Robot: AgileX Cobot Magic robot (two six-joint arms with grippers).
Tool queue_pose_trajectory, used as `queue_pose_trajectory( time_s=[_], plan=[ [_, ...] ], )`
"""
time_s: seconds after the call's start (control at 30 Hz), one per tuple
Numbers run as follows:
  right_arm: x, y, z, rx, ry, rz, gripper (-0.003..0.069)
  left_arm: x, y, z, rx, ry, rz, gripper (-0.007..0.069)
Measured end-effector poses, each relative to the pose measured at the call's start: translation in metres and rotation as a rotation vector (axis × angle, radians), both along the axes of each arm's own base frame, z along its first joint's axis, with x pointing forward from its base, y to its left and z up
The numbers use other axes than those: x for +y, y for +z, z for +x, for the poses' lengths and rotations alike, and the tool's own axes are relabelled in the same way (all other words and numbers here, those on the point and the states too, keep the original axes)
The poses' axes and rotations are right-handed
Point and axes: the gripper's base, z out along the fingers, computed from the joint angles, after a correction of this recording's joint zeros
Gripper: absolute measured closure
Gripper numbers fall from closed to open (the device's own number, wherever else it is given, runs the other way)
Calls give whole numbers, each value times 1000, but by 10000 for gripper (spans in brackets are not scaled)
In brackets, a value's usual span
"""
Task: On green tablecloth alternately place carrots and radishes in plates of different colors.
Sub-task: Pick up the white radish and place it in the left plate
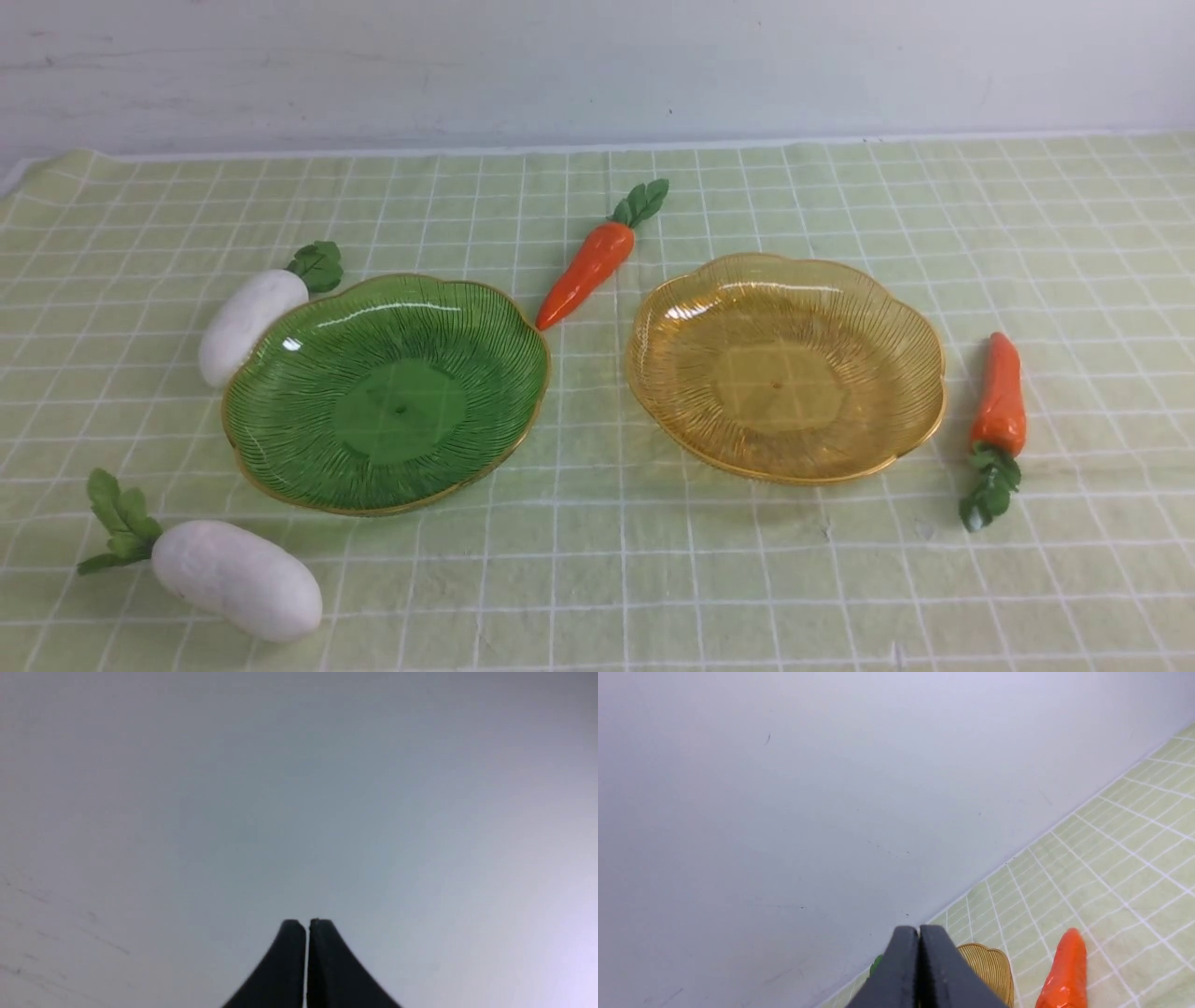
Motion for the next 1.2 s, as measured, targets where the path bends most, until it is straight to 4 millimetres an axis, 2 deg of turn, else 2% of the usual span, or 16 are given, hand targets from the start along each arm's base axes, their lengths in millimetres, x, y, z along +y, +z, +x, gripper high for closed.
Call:
queue_pose_trajectory(
  time_s=[0.07, 0.13, 0.17, 0.2, 0.27, 0.33, 0.37, 0.4, 0.43, 0.53, 0.67, 0.8, 0.87, 1.0, 1.13, 1.2],
  plan=[
    [0, 0, 0, 0, 0, 0, 673, -6, 14, 11, 170, -39, 96, 632],
    [0, 0, 0, -3, -1, 6, 673, -10, 19, 27, 350, -78, 148, 632],
    [0, 1, 0, -11, -4, 8, 673, -12, 18, 44, 523, -112, 186, 632],
    [0, 1, 0, -11, -4, 8, 673, -12, 15, 47, 555, -117, 189, 632],
    [0, 5, -1, -9, 2, -6, 673, -12, 5, 79, 856, -167, 230, 632],
    [2, 14, -3, -6, 12, -35, 673, -11, -1, 91, 963, -186, 239, 632],
    [4, 40, -5, 17, 33, -111, 673, -11, -14, 114, 1146, -222, 241, 632],
    [4, 44, -6, 10, 32, -115, 673, -11, -16, 116, 1161, -226, 240, 632],
    [6, 60, -5, 62, 50, -172, 673, -11, -25, 129, 1262, -250, 233, 632],
    [10, 98, 9, 238, 106, -322, 673, -11, -41, 150, 1392, -287, 208, 632],
    [15, 129, 51, 507, 230, -518, 673, -10, -67, 172, 1538, -320, 181, 632],
    [20, 132, 91, 708, 382, -597, 673, -10, -82, 184, 1612, -333, 168, 631],
    [25, 124, 113, 781, 488, -612, 673, -10, -91, 192, 1638, -340, 152, 617],
    [33, 114, 127, 800, 606, -599, 673, -11, -100, 199, 1659, -351, 124, 575],
    [46, 108, 138, 738, 767, -578, 673, -11, -117, 214, 1694, -340, 56, 412],
    [49, 109, 139, 699, 800, -584, 673, -10, -125, 220, 1710, -311, 3, 301]
  ],
)
